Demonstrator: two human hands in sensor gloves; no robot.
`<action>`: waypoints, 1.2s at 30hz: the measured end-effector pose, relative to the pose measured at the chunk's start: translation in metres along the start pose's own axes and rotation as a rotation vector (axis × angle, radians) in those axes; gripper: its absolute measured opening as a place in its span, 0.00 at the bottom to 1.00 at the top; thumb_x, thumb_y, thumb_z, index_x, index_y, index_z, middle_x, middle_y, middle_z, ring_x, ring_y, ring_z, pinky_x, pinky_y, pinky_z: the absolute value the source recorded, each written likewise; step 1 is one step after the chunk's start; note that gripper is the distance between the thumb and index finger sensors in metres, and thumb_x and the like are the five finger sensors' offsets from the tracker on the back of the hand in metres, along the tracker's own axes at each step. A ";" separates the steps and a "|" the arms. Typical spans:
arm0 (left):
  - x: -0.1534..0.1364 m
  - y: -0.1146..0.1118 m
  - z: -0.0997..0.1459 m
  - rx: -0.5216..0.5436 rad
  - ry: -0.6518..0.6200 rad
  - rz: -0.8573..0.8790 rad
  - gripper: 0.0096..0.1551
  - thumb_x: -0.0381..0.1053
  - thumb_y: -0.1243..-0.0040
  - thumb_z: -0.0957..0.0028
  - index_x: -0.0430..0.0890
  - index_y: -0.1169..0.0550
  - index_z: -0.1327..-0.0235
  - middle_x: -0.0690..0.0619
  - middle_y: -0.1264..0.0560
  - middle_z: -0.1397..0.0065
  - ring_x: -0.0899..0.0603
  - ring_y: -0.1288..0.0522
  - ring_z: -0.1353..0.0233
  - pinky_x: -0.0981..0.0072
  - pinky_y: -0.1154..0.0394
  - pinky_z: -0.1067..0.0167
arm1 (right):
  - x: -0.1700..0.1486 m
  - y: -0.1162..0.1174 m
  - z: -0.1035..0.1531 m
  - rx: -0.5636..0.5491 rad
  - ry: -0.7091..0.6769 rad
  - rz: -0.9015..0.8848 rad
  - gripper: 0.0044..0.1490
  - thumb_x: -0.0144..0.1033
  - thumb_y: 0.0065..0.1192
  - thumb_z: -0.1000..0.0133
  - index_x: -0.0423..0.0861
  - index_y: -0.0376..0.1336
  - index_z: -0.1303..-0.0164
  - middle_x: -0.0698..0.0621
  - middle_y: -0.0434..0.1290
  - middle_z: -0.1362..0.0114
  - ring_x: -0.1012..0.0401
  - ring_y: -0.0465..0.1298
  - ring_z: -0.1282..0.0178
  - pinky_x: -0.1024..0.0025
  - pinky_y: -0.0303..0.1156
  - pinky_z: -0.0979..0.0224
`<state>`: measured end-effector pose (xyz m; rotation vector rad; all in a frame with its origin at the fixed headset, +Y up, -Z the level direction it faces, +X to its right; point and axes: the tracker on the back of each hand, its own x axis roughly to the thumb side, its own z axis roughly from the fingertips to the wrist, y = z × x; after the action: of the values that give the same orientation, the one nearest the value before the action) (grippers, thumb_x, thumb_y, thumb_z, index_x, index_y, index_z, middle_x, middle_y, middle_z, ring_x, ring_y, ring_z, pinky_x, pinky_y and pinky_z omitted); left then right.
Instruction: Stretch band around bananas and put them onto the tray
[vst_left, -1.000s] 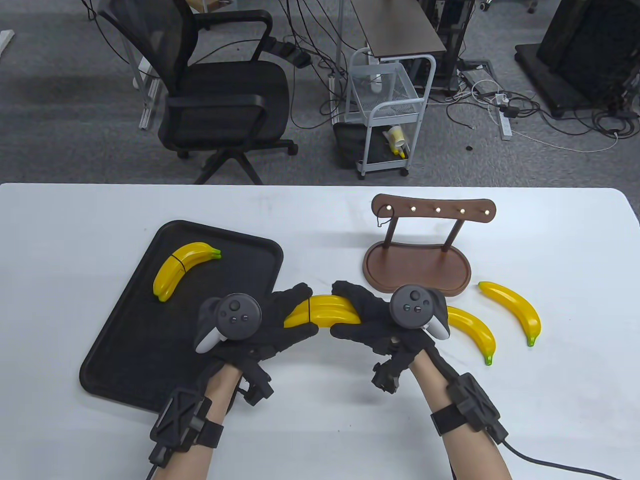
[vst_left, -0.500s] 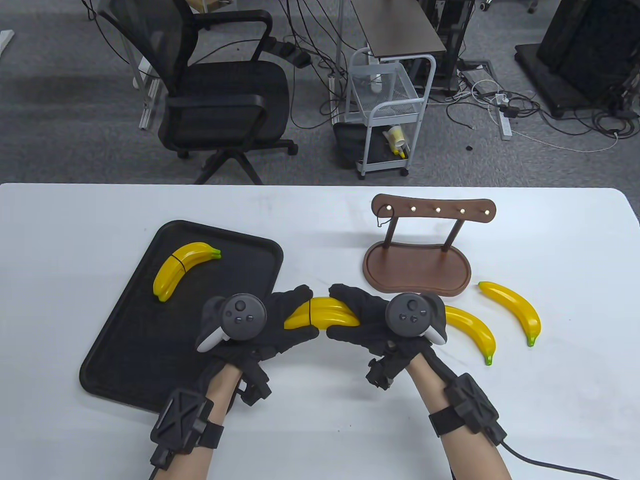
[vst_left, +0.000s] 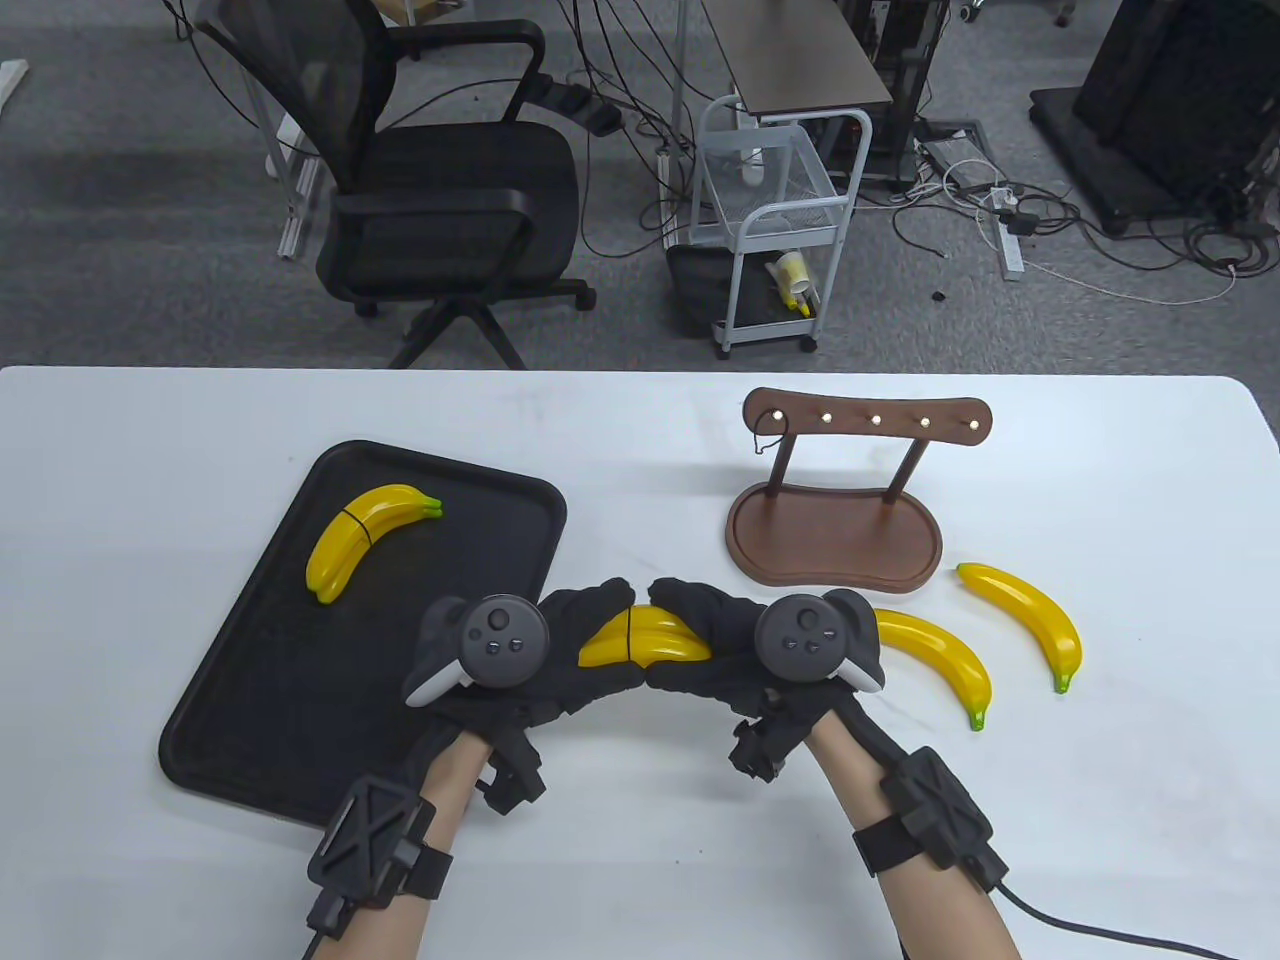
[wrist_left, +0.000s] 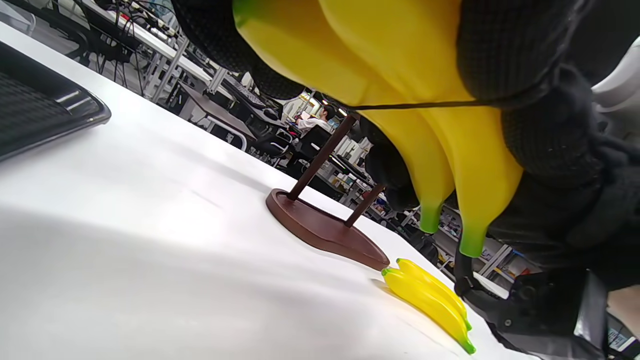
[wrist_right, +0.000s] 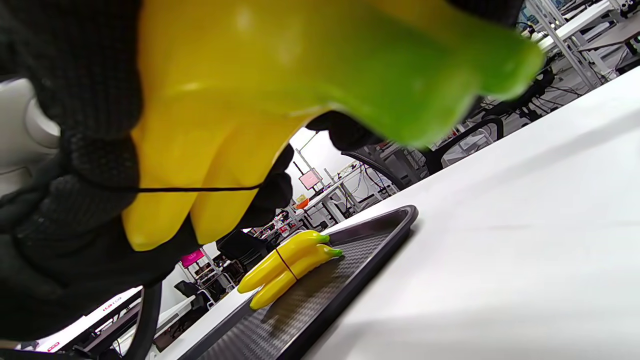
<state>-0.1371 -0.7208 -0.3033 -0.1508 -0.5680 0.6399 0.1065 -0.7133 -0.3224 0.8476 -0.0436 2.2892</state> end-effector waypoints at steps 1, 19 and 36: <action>0.000 0.000 0.000 -0.002 -0.003 0.015 0.48 0.69 0.39 0.44 0.51 0.41 0.15 0.51 0.35 0.12 0.36 0.32 0.17 0.43 0.38 0.19 | 0.000 0.000 0.000 0.005 0.001 -0.010 0.55 0.63 0.66 0.50 0.38 0.59 0.22 0.38 0.71 0.24 0.46 0.80 0.37 0.49 0.79 0.40; -0.001 0.001 0.001 0.033 0.023 -0.016 0.48 0.69 0.38 0.43 0.52 0.41 0.15 0.52 0.35 0.12 0.38 0.32 0.18 0.45 0.38 0.19 | 0.008 0.007 -0.001 0.053 0.020 0.072 0.61 0.69 0.55 0.47 0.38 0.49 0.15 0.37 0.60 0.16 0.39 0.69 0.25 0.42 0.71 0.32; 0.010 -0.001 0.000 0.077 0.054 -0.077 0.49 0.69 0.38 0.43 0.48 0.40 0.15 0.48 0.34 0.13 0.36 0.31 0.20 0.43 0.36 0.20 | 0.022 0.011 0.000 -0.024 0.017 0.244 0.69 0.79 0.51 0.52 0.36 0.50 0.15 0.35 0.61 0.16 0.35 0.68 0.25 0.37 0.70 0.32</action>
<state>-0.1299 -0.7157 -0.2988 -0.0736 -0.4939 0.5800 0.0877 -0.7085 -0.3078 0.8496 -0.1749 2.5170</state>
